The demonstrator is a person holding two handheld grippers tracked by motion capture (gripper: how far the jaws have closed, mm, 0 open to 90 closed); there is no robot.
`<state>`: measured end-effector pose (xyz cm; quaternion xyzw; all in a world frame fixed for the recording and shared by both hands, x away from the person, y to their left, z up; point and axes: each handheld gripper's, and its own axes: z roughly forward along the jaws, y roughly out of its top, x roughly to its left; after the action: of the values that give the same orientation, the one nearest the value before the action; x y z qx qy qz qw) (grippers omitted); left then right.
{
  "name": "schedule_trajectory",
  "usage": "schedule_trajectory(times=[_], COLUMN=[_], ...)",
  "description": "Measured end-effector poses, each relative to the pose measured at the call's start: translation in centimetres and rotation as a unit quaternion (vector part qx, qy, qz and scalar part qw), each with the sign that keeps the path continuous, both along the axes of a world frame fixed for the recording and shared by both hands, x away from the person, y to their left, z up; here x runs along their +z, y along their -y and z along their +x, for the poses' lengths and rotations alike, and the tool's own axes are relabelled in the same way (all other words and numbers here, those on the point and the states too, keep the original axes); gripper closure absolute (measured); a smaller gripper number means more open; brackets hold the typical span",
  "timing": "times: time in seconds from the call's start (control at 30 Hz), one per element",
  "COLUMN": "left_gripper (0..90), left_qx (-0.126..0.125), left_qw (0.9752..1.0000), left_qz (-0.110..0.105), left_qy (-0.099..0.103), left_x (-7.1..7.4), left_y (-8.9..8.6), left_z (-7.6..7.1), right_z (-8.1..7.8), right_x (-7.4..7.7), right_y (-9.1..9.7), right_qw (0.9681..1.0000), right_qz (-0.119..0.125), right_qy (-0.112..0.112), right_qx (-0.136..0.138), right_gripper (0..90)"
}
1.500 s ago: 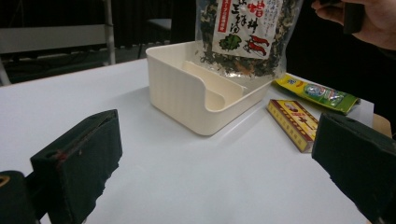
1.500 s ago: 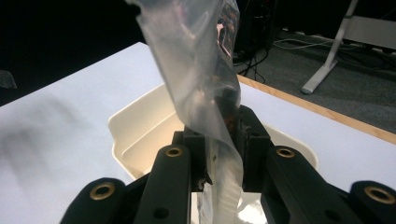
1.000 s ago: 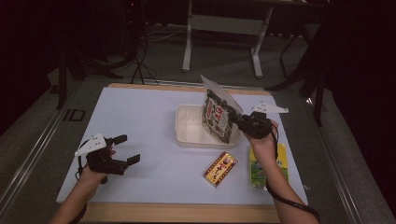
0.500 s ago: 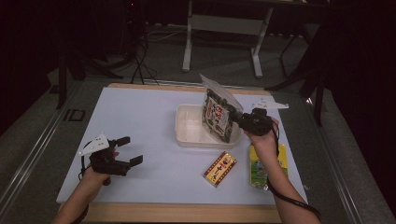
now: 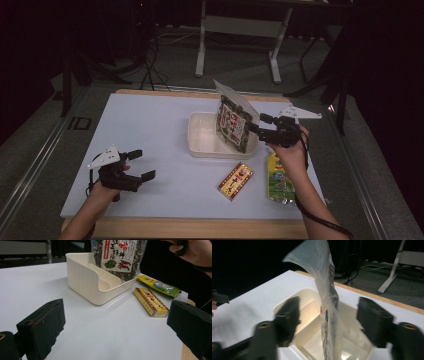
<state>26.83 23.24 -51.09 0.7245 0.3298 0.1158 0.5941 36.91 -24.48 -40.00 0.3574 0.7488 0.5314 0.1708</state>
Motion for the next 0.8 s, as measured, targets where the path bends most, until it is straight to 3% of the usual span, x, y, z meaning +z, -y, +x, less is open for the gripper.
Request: schedule_trajectory(times=[0.17, 0.3, 0.37, 0.47, 0.57, 0.6, 0.67, 0.8], left_gripper=[1.8, 1.8, 1.8, 1.8, 1.8, 1.8, 1.8, 1.8], left_qx=[0.02, 0.027, 0.026, 0.026, 0.021, 0.021, 0.017, 0.02], left_qw=[0.9997, 0.9996, 0.9996, 0.9996, 0.9997, 0.9998, 0.9998, 0.9997], left_qz=[0.005, 0.002, -0.005, -0.004, -0.011, -0.007, -0.002, 0.012], left_qy=[0.008, 0.008, 0.006, 0.005, 0.001, 0.001, 0.003, 0.007], left_x=[0.0, -0.1, -0.1, -0.2, -0.3, -0.3, -0.2, -0.1], left_y=[-0.1, -0.1, 0.0, 0.1, 0.3, 0.4, 0.5, 0.6], left_z=[-0.2, -0.4, -0.5, -0.7, -0.8, -0.8, -0.9, -0.9], right_z=[-1.7, -3.3, -3.9, -4.8, -5.0, -5.1, -5.4, -5.9], right_x=[0.7, 0.9, 0.8, 0.5, 0.1, -0.2, -0.6, -1.0], right_y=[1.1, 2.2, 2.9, 4.2, 5.0, 5.9, 7.0, 8.8], right_qw=[0.9999, 0.9995, 0.9995, 0.9995, 0.9997, 0.9996, 0.9998, 0.9992], right_qz=[0.009, 0.012, 0.014, -0.004, -0.003, -0.016, -0.006, -0.017], right_qy=[0.008, 0.018, 0.021, 0.03, 0.024, 0.022, 0.014, 0.031], right_qx=[0.011, 0.025, 0.02, 0.0, -0.004, -0.011, -0.016, -0.018], right_gripper=[13.0, 10.6, 12.3, 13.5, 14.3, 18.6, 19.0, 18.7])
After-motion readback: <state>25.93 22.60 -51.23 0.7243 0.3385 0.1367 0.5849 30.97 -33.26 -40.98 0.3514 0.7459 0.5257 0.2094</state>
